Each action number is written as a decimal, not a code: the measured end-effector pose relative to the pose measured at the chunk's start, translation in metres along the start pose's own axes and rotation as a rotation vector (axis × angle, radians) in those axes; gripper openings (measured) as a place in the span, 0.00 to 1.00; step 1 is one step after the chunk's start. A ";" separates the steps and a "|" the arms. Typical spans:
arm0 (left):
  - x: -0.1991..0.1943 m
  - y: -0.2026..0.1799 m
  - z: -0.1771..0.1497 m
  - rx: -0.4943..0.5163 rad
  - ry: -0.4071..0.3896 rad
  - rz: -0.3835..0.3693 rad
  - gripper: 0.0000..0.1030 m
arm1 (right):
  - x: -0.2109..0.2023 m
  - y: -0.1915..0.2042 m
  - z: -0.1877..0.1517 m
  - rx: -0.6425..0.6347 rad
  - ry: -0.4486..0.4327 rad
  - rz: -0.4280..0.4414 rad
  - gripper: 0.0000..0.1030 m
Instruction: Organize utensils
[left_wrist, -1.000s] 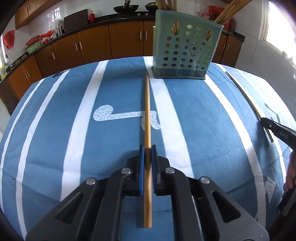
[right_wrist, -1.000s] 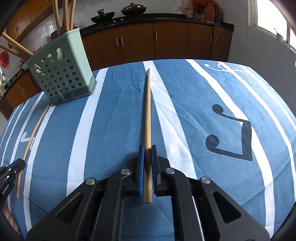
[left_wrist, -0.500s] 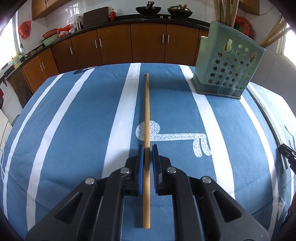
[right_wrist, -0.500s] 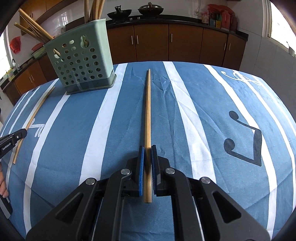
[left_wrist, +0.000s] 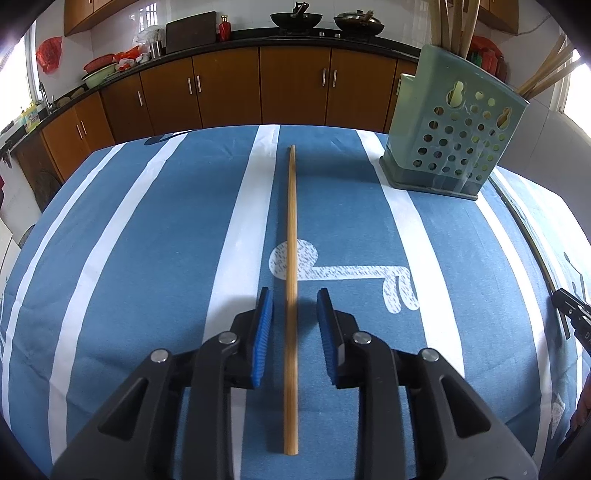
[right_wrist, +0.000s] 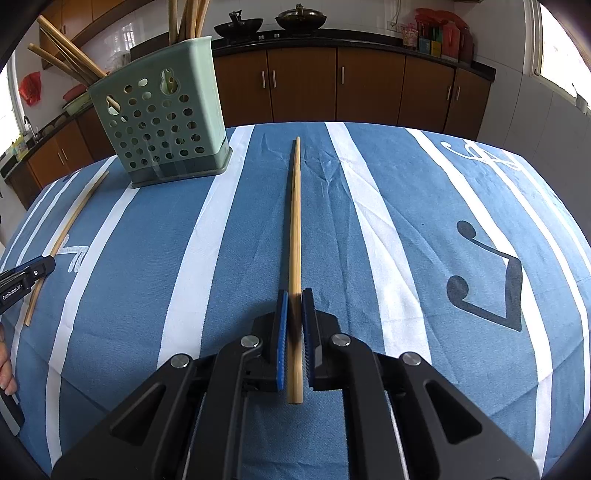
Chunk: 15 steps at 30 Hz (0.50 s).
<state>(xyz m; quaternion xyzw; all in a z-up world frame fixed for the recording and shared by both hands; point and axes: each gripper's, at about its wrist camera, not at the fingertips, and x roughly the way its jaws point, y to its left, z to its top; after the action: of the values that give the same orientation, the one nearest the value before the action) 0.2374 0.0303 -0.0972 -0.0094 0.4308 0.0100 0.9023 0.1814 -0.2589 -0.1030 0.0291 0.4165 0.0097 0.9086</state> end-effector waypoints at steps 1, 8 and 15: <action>0.000 0.000 0.000 -0.004 0.000 -0.002 0.26 | 0.000 0.000 0.000 0.000 0.000 0.000 0.09; 0.000 0.005 0.001 -0.018 -0.002 -0.021 0.26 | 0.000 0.001 0.000 0.004 0.000 0.003 0.09; 0.000 0.005 0.000 -0.018 -0.002 -0.020 0.26 | 0.000 0.000 0.000 0.003 0.000 0.003 0.09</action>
<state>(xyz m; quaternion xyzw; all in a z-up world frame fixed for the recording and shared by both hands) 0.2374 0.0356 -0.0967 -0.0217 0.4297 0.0048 0.9027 0.1814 -0.2593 -0.1032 0.0314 0.4166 0.0104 0.9085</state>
